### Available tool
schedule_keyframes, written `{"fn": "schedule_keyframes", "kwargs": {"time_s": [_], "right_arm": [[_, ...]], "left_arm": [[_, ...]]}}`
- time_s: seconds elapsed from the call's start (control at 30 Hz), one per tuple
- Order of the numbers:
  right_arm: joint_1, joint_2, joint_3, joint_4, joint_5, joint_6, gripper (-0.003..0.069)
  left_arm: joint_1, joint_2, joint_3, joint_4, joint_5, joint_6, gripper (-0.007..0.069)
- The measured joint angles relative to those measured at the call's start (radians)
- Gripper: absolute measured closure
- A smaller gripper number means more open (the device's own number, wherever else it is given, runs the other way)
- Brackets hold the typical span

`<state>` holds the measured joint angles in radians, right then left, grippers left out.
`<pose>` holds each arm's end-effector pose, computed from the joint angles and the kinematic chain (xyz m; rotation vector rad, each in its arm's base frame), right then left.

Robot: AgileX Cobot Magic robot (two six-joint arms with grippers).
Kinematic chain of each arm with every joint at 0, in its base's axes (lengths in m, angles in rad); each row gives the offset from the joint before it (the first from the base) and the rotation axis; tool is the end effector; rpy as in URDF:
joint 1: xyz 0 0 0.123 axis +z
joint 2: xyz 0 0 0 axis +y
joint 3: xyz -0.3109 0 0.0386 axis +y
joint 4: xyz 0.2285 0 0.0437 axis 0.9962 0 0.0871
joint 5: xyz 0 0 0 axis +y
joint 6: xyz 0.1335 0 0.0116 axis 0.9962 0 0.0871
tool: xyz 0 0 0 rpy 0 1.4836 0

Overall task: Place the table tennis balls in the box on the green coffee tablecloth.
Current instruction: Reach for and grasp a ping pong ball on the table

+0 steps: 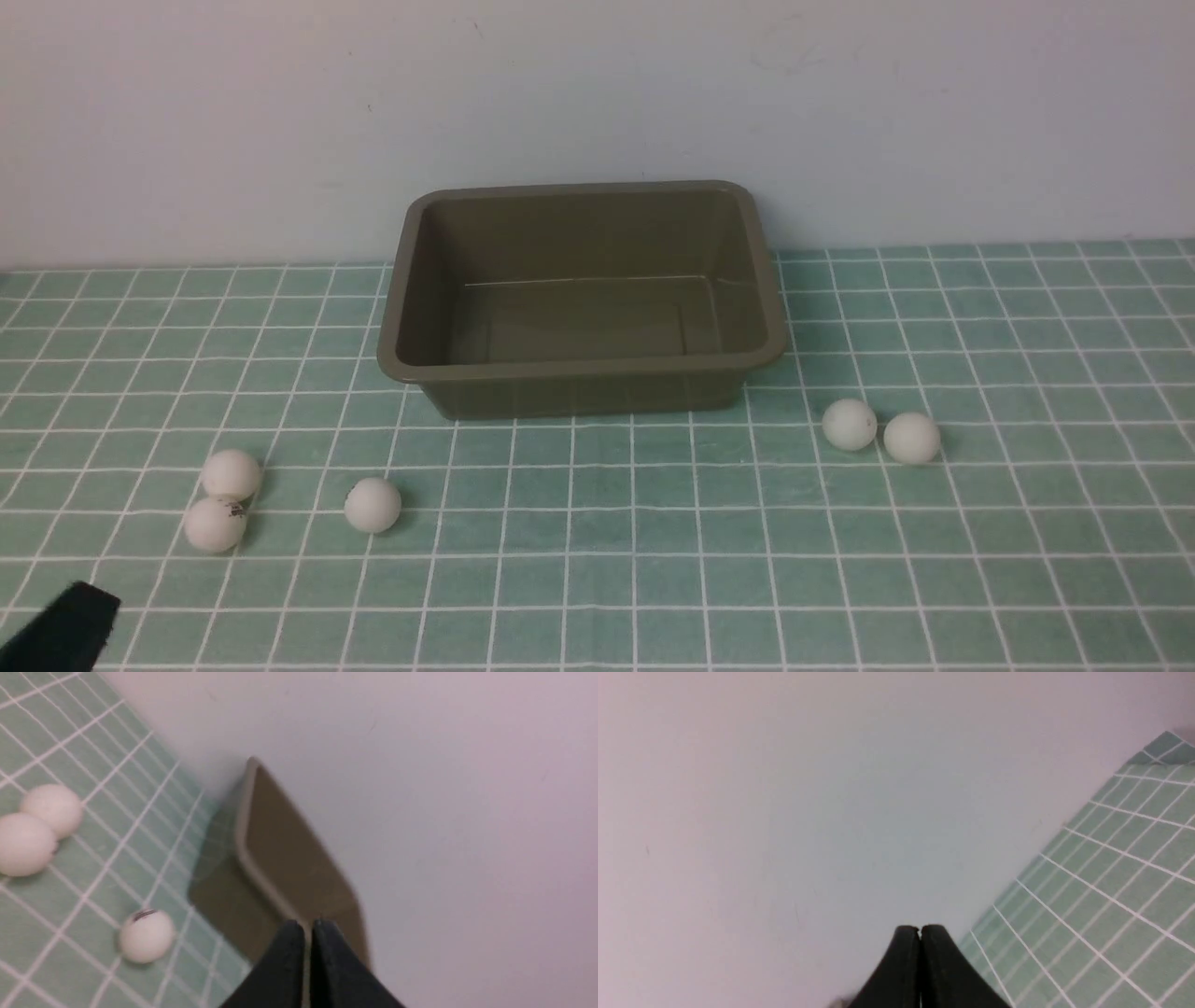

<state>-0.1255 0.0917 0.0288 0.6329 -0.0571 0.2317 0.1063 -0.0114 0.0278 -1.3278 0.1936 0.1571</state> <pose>0.0589 -0.0120 0.2075 0.7761 1.3818 0.5542 0.0518 -0.0197 0.2011 -0.8395 1.4001 -0.9732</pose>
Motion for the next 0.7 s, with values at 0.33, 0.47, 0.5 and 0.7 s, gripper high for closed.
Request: {"fn": "schedule_keyframes", "kwargs": {"time_s": [0.33, 0.47, 0.5, 0.7], "right_arm": [[0.0, 0.0, 0.0, 0.133, -0.083, -0.012, 0.0669], [0.0, 0.0, -0.047, 0.049, -0.069, -0.022, 0.0669], [0.0, 0.0, -0.094, -0.036, -0.042, -0.028, 0.0669], [0.0, 0.114, -0.388, -0.496, 0.269, -0.043, 0.0669]], "left_arm": [[0.0, 0.0, 0.0, -0.41, -0.394, 0.057, 0.0615], [0.0, 0.0, -0.02, -0.351, -0.397, 0.053, 0.0615], [0.0, 0.0, -0.041, -0.29, -0.379, 0.079, 0.0615], [0.0, 0.057, -0.321, 0.326, 0.043, 0.34, 0.0615]]}}
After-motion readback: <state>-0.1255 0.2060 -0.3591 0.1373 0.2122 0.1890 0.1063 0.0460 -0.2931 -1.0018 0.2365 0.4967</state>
